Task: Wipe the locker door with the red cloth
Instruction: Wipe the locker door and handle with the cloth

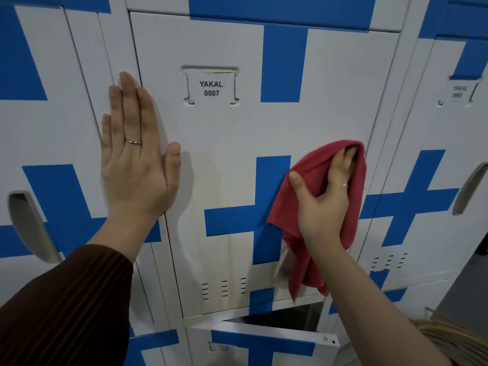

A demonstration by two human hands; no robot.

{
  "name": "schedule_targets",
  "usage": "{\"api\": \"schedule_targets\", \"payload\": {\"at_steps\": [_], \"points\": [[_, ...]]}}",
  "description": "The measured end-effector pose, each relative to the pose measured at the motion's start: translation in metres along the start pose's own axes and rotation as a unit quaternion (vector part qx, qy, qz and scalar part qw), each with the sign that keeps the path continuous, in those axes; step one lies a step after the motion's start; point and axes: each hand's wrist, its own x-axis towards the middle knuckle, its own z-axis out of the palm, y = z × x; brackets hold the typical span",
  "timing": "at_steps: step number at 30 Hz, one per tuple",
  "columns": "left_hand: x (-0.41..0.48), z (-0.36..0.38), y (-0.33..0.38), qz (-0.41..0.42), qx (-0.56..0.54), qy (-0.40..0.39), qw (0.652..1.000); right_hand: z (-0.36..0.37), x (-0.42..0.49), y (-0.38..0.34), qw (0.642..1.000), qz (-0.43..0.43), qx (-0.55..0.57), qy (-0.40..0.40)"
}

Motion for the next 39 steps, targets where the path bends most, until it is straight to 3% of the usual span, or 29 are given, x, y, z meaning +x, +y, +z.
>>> {"api": "schedule_targets", "payload": {"at_steps": [5,20,24,31,39], "points": [[0.0,0.0,-0.001,-0.002,-0.003,0.003,1.0,-0.006,0.014,-0.002,0.997,0.063,0.021,0.041],[0.0,-0.001,-0.001,-0.002,-0.003,-0.003,1.0,-0.012,0.018,-0.009,0.996,0.085,0.005,0.024],[0.001,-0.001,-0.001,-0.001,-0.003,-0.004,1.0,-0.011,0.018,-0.01,0.997,0.074,-0.015,0.0],[0.001,-0.001,0.0,-0.005,-0.013,-0.005,1.0,-0.008,0.007,-0.001,0.996,0.076,0.0,0.045],[0.0,-0.001,0.0,-0.007,-0.009,-0.005,1.0,0.002,-0.018,0.011,0.994,0.022,0.018,0.107]]}}
